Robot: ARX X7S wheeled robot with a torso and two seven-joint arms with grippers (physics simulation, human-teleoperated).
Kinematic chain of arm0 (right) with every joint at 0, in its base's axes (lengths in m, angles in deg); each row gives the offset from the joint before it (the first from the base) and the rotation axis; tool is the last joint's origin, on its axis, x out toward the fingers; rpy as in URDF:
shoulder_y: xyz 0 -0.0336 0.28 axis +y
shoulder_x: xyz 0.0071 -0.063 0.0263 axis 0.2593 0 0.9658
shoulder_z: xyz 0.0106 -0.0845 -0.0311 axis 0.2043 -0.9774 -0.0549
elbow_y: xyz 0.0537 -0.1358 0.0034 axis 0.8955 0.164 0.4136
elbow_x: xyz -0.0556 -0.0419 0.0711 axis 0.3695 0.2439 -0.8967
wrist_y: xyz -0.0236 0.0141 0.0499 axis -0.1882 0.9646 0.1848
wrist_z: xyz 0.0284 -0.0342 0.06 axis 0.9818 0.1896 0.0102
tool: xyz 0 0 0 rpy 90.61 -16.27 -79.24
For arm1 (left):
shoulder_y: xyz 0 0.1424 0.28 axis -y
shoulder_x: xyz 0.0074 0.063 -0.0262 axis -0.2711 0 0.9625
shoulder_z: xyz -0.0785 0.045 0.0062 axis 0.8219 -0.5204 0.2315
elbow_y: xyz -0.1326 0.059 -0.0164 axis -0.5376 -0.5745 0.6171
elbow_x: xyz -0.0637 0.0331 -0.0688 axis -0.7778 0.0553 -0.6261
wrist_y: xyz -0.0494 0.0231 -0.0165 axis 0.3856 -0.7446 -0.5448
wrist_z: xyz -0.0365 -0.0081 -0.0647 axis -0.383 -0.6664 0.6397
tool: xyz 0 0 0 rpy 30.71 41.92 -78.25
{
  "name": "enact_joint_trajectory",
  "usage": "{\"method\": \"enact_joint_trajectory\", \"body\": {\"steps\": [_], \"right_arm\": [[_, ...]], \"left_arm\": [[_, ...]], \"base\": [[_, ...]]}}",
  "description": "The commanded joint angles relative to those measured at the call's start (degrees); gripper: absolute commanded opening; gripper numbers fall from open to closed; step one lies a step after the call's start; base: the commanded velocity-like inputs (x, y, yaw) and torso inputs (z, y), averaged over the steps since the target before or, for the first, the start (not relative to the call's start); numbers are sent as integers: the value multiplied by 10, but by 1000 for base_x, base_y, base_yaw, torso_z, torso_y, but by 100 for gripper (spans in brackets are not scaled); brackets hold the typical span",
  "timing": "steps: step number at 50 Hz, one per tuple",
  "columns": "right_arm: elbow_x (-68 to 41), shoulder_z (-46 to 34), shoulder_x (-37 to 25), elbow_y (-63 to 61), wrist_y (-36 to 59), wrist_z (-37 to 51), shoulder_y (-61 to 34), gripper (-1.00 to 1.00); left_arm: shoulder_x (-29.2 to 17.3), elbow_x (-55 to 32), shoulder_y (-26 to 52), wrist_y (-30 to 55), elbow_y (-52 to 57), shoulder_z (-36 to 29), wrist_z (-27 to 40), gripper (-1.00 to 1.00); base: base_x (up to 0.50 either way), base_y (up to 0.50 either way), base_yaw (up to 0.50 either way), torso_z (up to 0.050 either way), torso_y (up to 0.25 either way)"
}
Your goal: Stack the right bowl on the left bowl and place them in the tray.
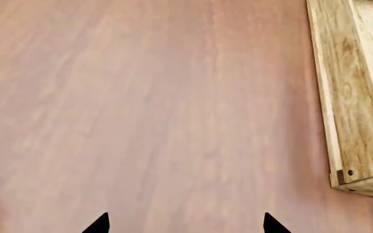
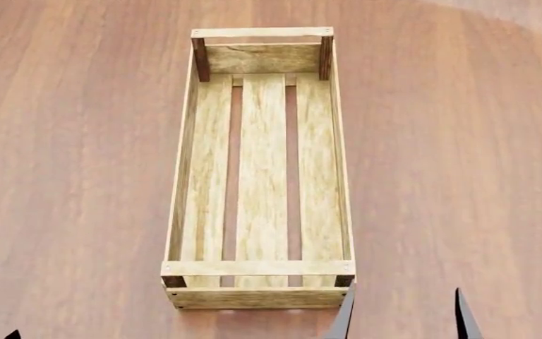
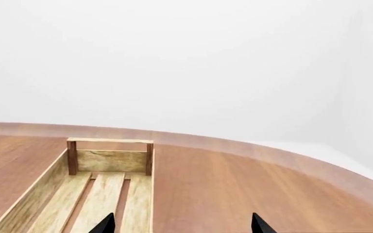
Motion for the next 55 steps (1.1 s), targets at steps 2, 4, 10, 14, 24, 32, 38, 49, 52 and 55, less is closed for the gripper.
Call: {"method": "enact_joint_trajectory", "body": {"steps": [2, 4, 10, 14, 24, 32, 38, 49, 52, 55], "right_arm": [[6, 12, 8, 3, -6, -10, 0, 100], [5, 11, 8, 4, -7, -10, 0, 100], [5, 10, 7, 4, -7, -9, 0, 100], [5, 9, 7, 6, -9, -8, 1, 100], [4, 7, 5, 9, -10, -6, 2, 100], [3, 5, 5, 14, -13, -4, 3, 100], [3, 3, 4, 16, -16, -3, 4, 100], [6, -2, 3, 15, -13, 0, 6, 100], [6, -1, 2, 16, -14, 1, 6, 100], [6, -2, 2, 16, -14, 2, 7, 100]], "left_arm": [[16, -37, 8, 49, -8, 14, 12, 100], [18, -40, 5, 52, -10, 12, 13, 100], [22, -56, -4, 61, -9, 17, 19, 100], [25, -65, -10, 65, -12, 22, 23, 100], [24, -69, -27, 63, -7, 29, 28, 100], [18, -57, -33, 52, -2, 27, 26, 100], [16, -51, -41, 44, 0, 28, 24, 100], [18, -40, -70, 26, -5, 27, 7, 100], [21, -34, -79, 19, -9, 22, 0, 100], [22, -29, -84, 14, -11, 17, -5, 100]], "base": [[0, 0, 0, 0, 0], [0, 0, 0, 0, 0], [0, 0, 0, 0, 0], [0, 0, 0, 0, 0], [0, 0, 0, 0, 0], [0, 0, 0, 0, 0], [0, 0, 0, 0, 0], [0, 0, 0, 0, 0], [0, 0, 0, 0, 0], [0, 0, 0, 0, 0]]}}
